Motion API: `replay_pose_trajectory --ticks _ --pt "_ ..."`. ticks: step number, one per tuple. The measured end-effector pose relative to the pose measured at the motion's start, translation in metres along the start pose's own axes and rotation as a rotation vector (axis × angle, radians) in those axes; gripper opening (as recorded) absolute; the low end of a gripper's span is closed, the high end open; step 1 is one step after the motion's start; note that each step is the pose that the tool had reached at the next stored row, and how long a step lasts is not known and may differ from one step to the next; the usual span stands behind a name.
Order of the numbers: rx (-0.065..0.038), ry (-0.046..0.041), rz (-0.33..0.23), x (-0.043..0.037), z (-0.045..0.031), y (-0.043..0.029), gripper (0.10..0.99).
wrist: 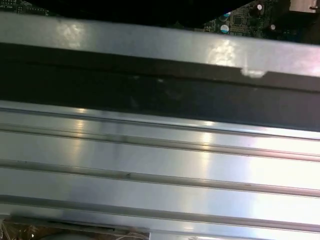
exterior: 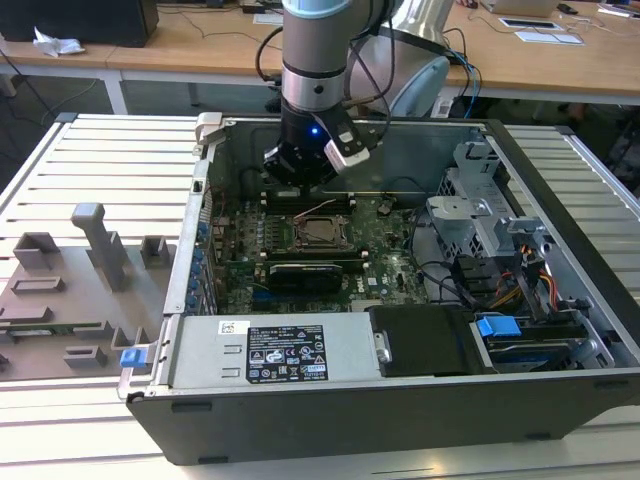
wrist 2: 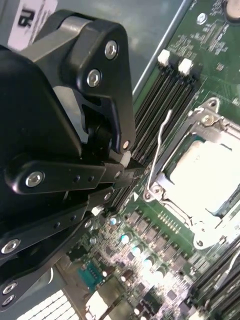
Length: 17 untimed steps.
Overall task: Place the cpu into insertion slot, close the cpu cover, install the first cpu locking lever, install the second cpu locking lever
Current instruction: 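Install the first cpu locking lever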
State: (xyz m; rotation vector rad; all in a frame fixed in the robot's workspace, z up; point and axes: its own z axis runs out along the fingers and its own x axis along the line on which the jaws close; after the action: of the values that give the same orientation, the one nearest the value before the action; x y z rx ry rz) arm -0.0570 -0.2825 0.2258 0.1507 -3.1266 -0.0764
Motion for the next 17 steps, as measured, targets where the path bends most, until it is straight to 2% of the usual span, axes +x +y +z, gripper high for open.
replay_pose_trajectory --ticks 8,12,17 --pt "0.000 0.0050 0.000 -0.0167 0.0039 -0.0018 0.106" --pt "-0.001 0.0119 0.001 -0.0382 0.0094 -0.0042 0.106" --pt "-0.001 0.0143 0.001 -0.0447 0.0121 -0.0049 0.106"
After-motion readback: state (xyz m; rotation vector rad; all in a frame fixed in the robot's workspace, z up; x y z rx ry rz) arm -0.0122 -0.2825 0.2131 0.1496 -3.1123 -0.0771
